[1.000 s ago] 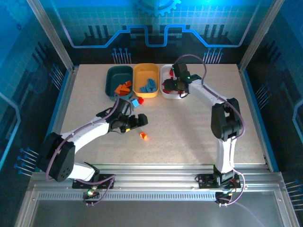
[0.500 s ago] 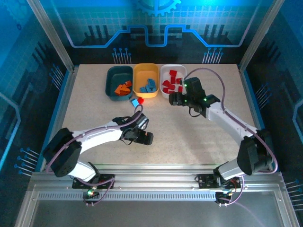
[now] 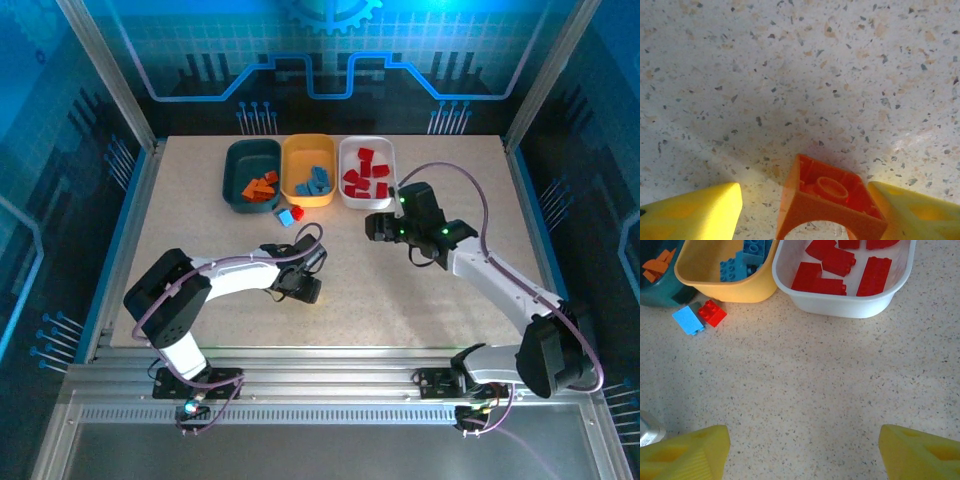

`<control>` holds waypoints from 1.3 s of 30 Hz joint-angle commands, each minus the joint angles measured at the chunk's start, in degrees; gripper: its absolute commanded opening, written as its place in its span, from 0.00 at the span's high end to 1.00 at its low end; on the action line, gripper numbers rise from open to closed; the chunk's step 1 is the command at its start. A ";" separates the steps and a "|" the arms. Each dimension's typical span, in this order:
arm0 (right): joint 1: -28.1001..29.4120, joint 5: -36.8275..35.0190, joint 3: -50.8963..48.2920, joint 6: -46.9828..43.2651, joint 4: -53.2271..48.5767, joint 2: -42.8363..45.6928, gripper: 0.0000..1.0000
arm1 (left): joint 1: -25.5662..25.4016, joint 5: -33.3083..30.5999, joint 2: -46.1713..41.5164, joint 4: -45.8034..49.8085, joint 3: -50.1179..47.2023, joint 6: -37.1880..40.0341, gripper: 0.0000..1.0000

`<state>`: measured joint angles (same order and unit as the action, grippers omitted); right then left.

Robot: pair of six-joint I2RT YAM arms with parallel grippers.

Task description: Sort the legos into containers by color

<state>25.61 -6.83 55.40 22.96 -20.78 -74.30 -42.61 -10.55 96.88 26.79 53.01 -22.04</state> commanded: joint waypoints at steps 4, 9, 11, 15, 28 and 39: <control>0.49 0.72 -2.14 0.66 0.30 1.74 0.22 | -0.25 -0.21 1.32 -6.69 -1.90 -0.01 0.43; 1.80 -1.86 -7.86 3.90 5.38 2.77 0.24 | -0.27 -0.70 1.80 -7.67 -1.61 0.76 0.54; 2.31 -4.09 -8.70 4.10 5.78 3.26 0.24 | -0.24 -0.79 2.30 -7.30 -0.64 0.88 0.57; 2.41 -7.26 -9.91 3.67 6.93 3.94 0.24 | -0.28 -0.30 3.39 -6.73 0.83 0.55 0.59; 2.41 -10.81 -14.32 6.14 13.13 2.46 0.25 | 13.51 4.65 1.34 4.60 21.18 -0.75 0.61; 2.45 -11.48 -14.27 6.95 14.42 -0.54 0.25 | 31.80 11.09 18.07 9.27 47.34 -2.31 0.61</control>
<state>27.46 -17.23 41.32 28.95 -8.23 -74.85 -12.78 -2.96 111.39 31.51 97.38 -22.76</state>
